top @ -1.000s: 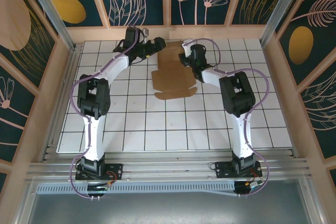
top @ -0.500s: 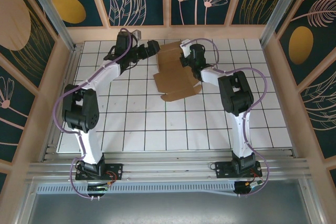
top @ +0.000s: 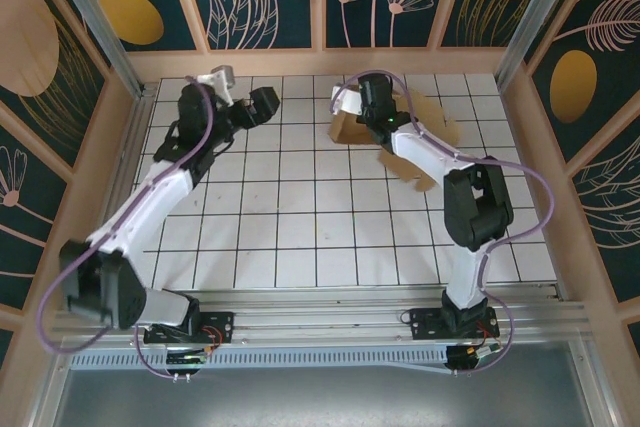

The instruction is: Fold the paper box

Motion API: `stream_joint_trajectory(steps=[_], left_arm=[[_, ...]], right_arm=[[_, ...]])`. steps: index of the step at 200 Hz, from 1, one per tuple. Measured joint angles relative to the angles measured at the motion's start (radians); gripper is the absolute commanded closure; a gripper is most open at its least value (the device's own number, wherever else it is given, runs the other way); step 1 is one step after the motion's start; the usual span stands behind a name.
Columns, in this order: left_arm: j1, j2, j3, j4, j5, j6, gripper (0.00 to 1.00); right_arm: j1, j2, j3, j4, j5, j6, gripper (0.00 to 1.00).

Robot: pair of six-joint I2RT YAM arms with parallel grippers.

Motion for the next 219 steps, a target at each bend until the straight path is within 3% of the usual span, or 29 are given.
stream_joint_trajectory(steps=[40,62,85,100,125,155,175,188,208,219], left_arm=[[0.000,-0.150,-0.226,0.114,-0.082,-0.031,0.01],[0.000,-0.152,-0.275,0.120,-0.101,-0.041,0.01],[0.000,-0.162,-0.309,0.147,-0.108,-0.054,0.01],[0.000,-0.176,-0.339,0.174,-0.115,-0.061,0.01],[0.000,-0.176,-0.352,0.181,-0.126,-0.068,0.01],[0.000,-0.138,-0.335,0.180,-0.108,-0.033,0.02],[0.000,-0.084,-0.311,0.177,-0.036,0.005,0.05],[0.000,-0.039,-0.281,0.154,0.038,0.027,0.06],[-0.002,0.000,-0.254,0.125,0.146,0.043,0.02],[-0.009,0.000,-0.249,0.092,0.185,0.060,0.01]], right_arm=[[0.133,-0.056,-0.105,-0.113,0.043,-0.204,1.00],[0.248,-0.063,-0.180,-0.135,-0.006,-0.240,0.89],[0.317,-0.063,-0.207,-0.157,-0.060,-0.254,0.67],[0.336,-0.063,-0.206,-0.164,-0.080,-0.252,0.44],[0.341,-0.063,-0.183,-0.199,-0.090,-0.231,0.43],[0.342,-0.099,-0.124,-0.387,-0.100,-0.172,0.40],[0.358,-0.159,-0.121,-0.426,-0.105,0.021,0.38],[0.383,-0.210,-0.122,-0.409,-0.071,0.269,0.37],[0.397,-0.306,-0.126,-0.412,-0.026,0.832,0.44],[0.351,-0.366,-0.142,-0.444,-0.046,1.176,0.47]])
